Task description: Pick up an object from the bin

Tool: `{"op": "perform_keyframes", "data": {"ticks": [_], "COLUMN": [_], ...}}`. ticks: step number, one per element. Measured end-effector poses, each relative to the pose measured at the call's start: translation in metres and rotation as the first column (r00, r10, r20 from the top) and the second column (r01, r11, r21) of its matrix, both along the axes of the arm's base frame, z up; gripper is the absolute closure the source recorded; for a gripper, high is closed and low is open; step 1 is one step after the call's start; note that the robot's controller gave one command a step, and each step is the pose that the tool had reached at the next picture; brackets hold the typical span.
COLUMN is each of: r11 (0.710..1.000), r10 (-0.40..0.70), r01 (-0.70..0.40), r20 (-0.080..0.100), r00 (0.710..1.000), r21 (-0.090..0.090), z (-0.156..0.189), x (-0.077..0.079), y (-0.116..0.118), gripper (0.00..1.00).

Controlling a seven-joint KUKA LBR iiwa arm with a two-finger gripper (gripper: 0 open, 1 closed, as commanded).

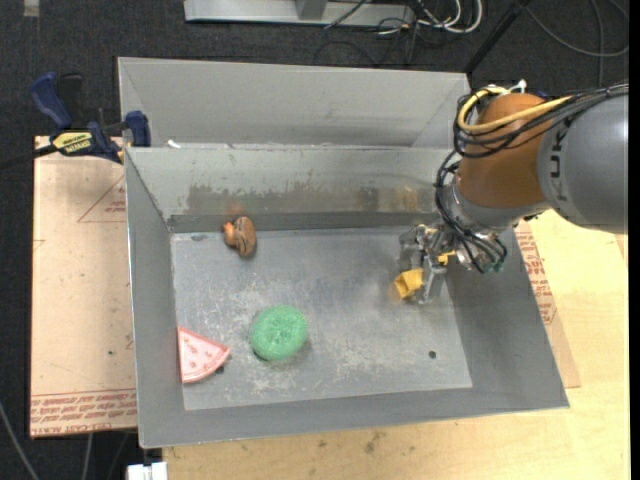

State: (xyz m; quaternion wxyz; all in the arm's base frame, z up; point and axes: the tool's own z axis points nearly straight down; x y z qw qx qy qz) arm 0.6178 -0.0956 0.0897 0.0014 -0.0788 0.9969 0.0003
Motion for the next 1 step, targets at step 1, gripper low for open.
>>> {"op": "perform_keyframes", "data": {"ticks": [1], "r11": [1.0], "r10": [0.0], "r01": [0.0], "r20": [0.0], "r00": [1.0], "r21": [0.0], "z": [0.0], "x": [0.0], "y": [0.0001], "gripper": [1.0]}}
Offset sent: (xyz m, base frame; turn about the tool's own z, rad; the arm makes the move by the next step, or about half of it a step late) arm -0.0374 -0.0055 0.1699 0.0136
